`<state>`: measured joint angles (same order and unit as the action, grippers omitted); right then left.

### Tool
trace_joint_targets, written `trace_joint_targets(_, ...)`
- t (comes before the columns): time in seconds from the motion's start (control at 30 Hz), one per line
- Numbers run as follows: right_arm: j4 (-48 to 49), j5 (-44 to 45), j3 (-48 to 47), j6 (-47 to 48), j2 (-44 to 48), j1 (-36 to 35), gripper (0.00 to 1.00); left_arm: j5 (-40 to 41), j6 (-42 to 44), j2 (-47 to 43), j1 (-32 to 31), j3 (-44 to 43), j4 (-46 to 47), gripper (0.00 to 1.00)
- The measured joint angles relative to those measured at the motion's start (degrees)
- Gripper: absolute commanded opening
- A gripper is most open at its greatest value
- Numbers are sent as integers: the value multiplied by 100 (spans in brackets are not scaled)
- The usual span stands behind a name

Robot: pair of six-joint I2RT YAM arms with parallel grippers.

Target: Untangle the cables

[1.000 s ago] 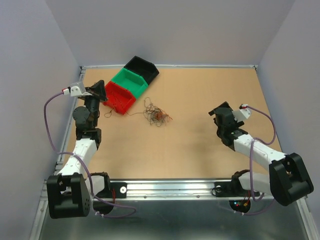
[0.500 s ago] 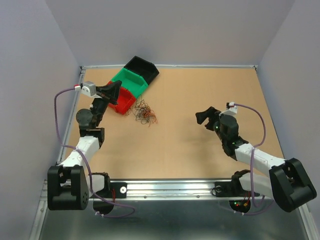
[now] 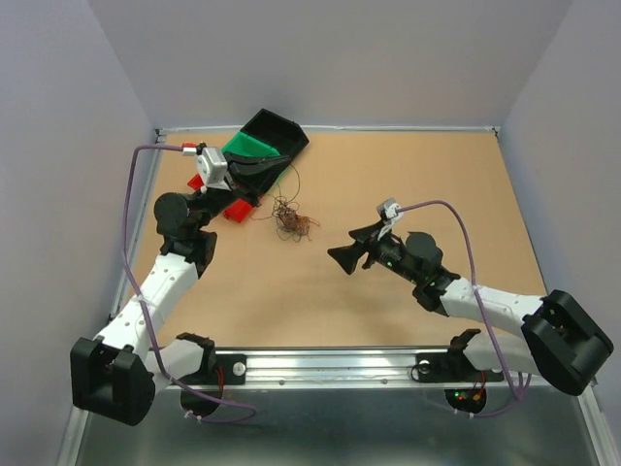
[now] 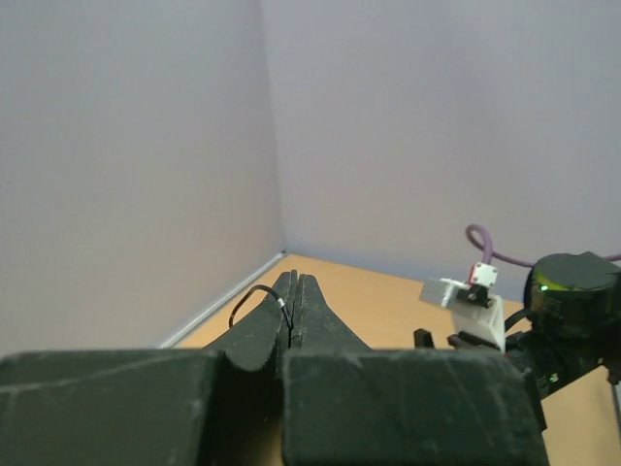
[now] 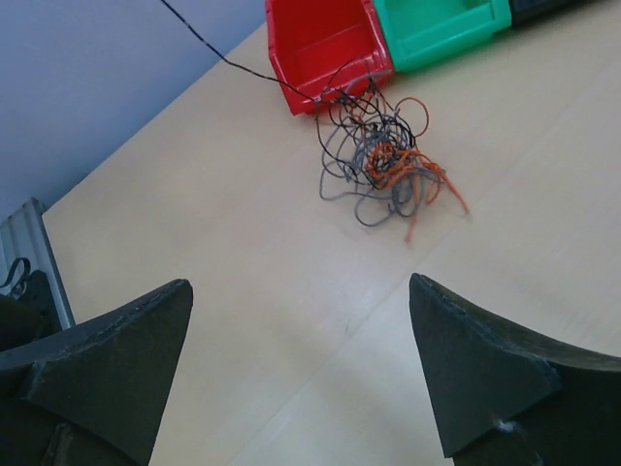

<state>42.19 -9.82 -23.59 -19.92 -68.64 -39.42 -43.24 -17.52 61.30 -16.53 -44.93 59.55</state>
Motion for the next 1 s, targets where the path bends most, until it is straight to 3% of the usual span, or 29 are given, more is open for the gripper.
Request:
trace_joint_targets(0.3,330,-317,7,584,564,-323,95,-201,914,-87,-1156,-1228,-1733,0)
trace_joint_targets(0.67,605,-503,-7,1104,284,-907,93,-776,1217,404,-2212,-1766,-2457,0)
trace_joint_targets(0.73,581,-472,-52,1167,-37,-994,84,-841,1226,492,-2282,-1860,-2597,0)
trace_joint_targets(0.87,575,-450,-356,1200,-743,-1108,81,-772,1523,494,-2284,-2201,-3086,0)
trace_joint_targets(1.0,592,-435,-903,1056,-1858,-1182,47,-203,2065,350,-2284,-2881,-3694,0)
